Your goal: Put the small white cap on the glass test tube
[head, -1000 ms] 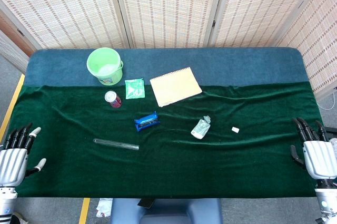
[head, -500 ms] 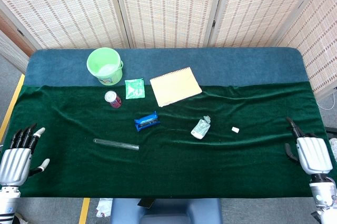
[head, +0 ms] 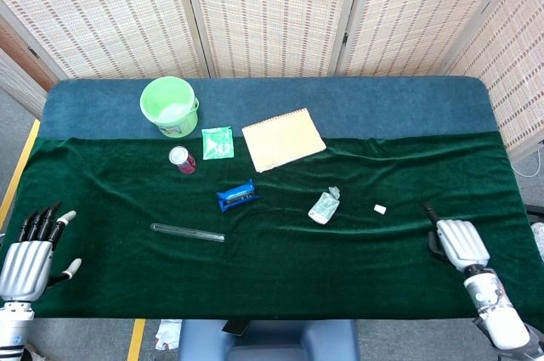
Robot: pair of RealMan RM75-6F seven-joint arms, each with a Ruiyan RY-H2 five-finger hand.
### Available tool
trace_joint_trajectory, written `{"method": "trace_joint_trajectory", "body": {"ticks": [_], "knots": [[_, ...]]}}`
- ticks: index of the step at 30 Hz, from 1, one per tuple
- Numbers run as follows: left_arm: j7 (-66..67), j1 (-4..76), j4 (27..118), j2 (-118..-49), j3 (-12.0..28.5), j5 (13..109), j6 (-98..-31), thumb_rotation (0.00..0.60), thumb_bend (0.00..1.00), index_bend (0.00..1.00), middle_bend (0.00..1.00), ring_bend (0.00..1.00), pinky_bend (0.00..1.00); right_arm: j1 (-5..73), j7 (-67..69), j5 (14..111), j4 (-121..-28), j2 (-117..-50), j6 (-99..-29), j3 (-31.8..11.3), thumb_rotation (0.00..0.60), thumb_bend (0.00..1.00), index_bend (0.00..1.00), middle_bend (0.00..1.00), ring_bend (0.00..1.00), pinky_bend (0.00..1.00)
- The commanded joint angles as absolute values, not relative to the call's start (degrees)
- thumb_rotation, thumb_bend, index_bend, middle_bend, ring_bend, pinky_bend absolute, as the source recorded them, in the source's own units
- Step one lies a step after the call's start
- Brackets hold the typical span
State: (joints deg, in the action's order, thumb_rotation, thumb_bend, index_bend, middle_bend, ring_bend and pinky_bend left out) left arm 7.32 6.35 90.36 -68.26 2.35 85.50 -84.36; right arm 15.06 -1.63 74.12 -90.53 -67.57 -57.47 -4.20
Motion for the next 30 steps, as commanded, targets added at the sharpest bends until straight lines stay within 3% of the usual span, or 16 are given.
{"method": "trace_joint_trajectory", "body": {"ticks": [1,12,30], "knots": [[7.14,6.40,90.10,-68.34,2.35,85.28,-84.10,0.600,0.27,0.19,0.05,0.06,0.00,17.72,3.12,72.55,-89.11,-68.38,-51.98,-3.91,0.588,0.89,0.09,0.86,1.00,0.97],[6.93,6.70,89.46,-68.82,2.23,84.98,-83.28,0.600,0.27,0.19,0.05,0.06,0.00,21.78,6.31,70.20,-84.82,-70.90,-44.09,-3.42,0.589,0.91,0.09,0.86,1.00,0.98],[7.41,6.69,89.64,-68.85,2.43,84.63,-83.53,0.600,0.27,0.19,0.05,0.06,0.00,25.24,7.24,70.64,-80.40,-74.94,-41.79,-3.38,0.590,0.91,0.09,0.87,1.00,0.99]]}}
